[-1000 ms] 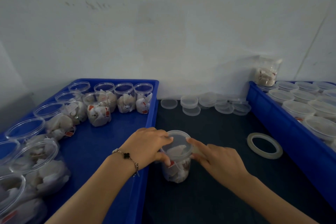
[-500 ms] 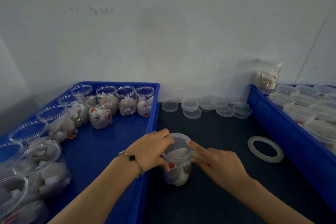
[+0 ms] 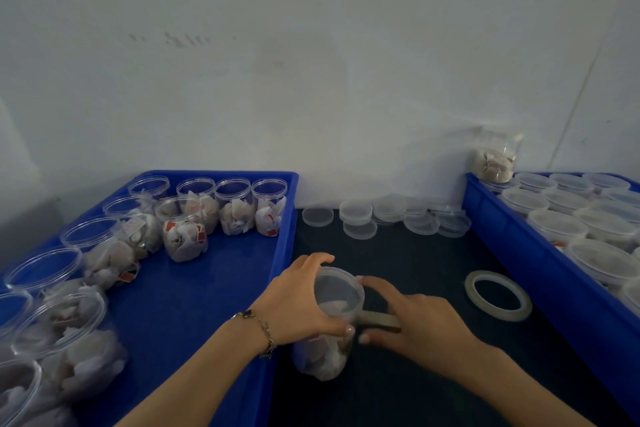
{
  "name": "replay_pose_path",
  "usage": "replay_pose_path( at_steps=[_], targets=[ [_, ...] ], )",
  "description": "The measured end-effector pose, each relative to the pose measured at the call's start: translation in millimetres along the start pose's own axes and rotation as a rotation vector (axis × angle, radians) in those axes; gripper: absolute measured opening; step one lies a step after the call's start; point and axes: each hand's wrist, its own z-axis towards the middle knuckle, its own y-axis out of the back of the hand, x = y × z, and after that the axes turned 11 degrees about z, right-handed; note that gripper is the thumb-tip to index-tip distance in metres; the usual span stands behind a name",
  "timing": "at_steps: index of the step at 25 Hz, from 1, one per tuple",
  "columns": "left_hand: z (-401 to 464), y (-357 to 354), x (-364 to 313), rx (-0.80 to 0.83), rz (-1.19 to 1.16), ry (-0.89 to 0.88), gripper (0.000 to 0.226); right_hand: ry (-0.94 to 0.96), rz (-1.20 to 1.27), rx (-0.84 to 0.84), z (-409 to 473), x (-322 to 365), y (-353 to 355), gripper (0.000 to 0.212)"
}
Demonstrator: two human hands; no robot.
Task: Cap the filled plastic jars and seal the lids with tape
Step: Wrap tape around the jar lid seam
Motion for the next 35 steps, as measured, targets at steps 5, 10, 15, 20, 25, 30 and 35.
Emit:
replay_pose_path(
  at_steps=[5,10,15,20,25,30,35],
  targets=[
    [-8.0,19.7,5.8,0.098,-0.431,0.044,0.1,-0.078,0.551,0.155,-11.9,-4.9,48.1,0.047],
    [-12.1,23.0,-1.4,0.138,-0.702,0.039,0.102,0.05,0.441,0.062,-36.7,9.5,73.5,0.035],
    [-15.2,25.3,-4.2,0.087,-0.85,0.036,0.108,0.198,-0.074,-0.244,-41.4,27.7,79.5,0.023],
    [-21.7,26.2,-14.2,0.08,-1.008,0.007,0.11,0.181,-0.188,-0.238,-30.9,36.5,68.6,0.024],
    [-26.9,21.4,-28.0,0.125,-1.088,0.01,0.115,0.021,-0.222,-0.198,-13.3,45.5,43.6,0.016],
    [-24.9,20.0,-29.4,0.051,-1.167,0.113,0.117,-0.126,-0.169,-0.165,-7.4,48.2,25.6,0.018],
    [-22.8,18.9,-33.3,0.073,-1.336,0.24,0.096,-0.158,-0.15,-0.178,-0.4,50.4,25.1,0.015]
  ],
)
